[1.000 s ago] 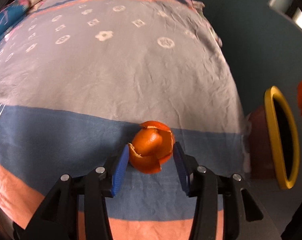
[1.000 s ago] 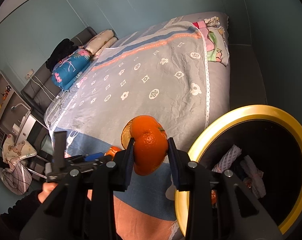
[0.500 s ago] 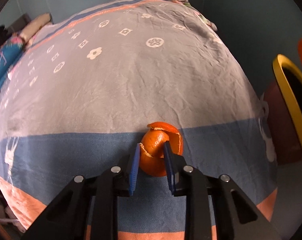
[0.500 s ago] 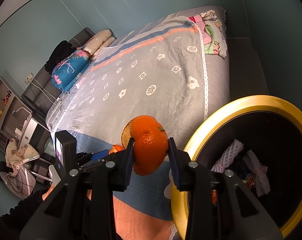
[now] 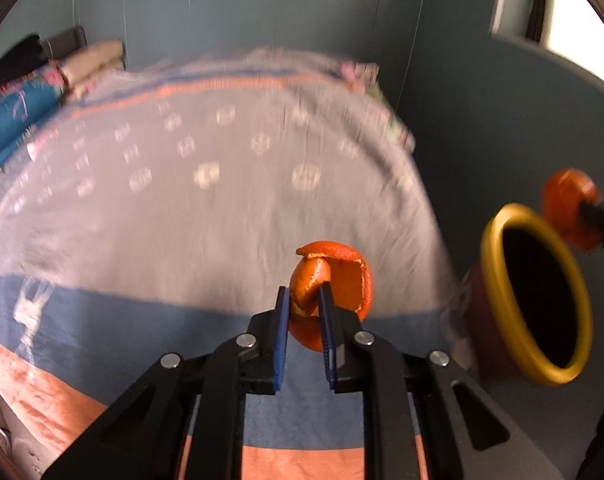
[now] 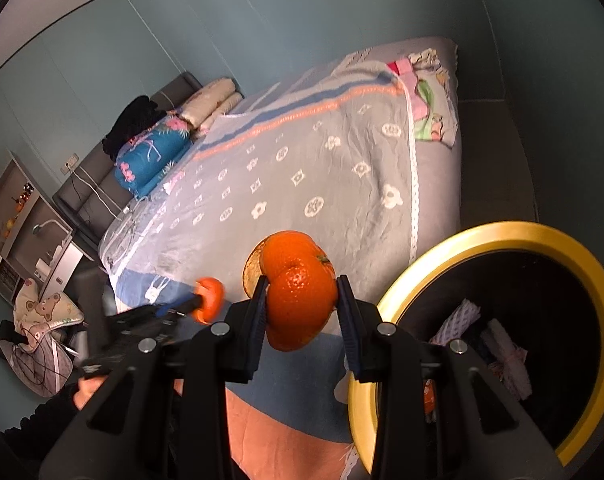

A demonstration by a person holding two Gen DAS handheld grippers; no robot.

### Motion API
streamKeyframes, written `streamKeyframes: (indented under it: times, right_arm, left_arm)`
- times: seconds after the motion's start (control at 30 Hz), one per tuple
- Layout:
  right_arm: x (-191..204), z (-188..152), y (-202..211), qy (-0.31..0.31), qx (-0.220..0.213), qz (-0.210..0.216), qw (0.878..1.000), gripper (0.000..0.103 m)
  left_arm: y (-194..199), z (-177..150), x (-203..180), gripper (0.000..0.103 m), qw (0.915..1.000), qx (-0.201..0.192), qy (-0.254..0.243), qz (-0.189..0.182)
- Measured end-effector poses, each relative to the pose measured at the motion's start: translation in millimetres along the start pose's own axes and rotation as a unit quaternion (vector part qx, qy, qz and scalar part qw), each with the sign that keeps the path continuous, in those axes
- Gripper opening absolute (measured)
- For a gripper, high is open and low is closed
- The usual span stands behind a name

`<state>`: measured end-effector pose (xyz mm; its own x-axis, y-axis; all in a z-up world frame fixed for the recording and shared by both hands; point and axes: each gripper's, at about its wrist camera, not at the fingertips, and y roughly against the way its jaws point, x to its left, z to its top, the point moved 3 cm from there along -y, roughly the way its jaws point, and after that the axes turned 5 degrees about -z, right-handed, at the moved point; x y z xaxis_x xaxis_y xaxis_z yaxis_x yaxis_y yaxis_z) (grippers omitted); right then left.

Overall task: Collect trash
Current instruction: 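Carry both peels to the yellow bin and open both tools to drop them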

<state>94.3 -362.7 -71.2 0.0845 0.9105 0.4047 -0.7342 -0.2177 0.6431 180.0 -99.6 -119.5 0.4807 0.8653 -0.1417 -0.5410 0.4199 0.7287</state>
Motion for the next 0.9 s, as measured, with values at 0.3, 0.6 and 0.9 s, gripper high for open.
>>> streamKeyframes:
  times: [0.3,0.6,0.9]
  right_arm:
    - [-21,11,42,-0.014,-0.051,-0.023,0.998,0.033]
    - [-53,9,82,-0.026,-0.090,-0.087,0.992,0.034]
    - [-89,-3,96,-0.051,-0.086,-0.133,0.986,0.035]
  left_arm:
    - [64,41,-62,0.014,0.9964,-0.073,-0.019,0.038]
    - [59,50,-116,0.014,0.9949,-0.085,-0.050,0.022]
    - [39,54,-169,0.015,0.9921,-0.093,-0.084,-0.013]
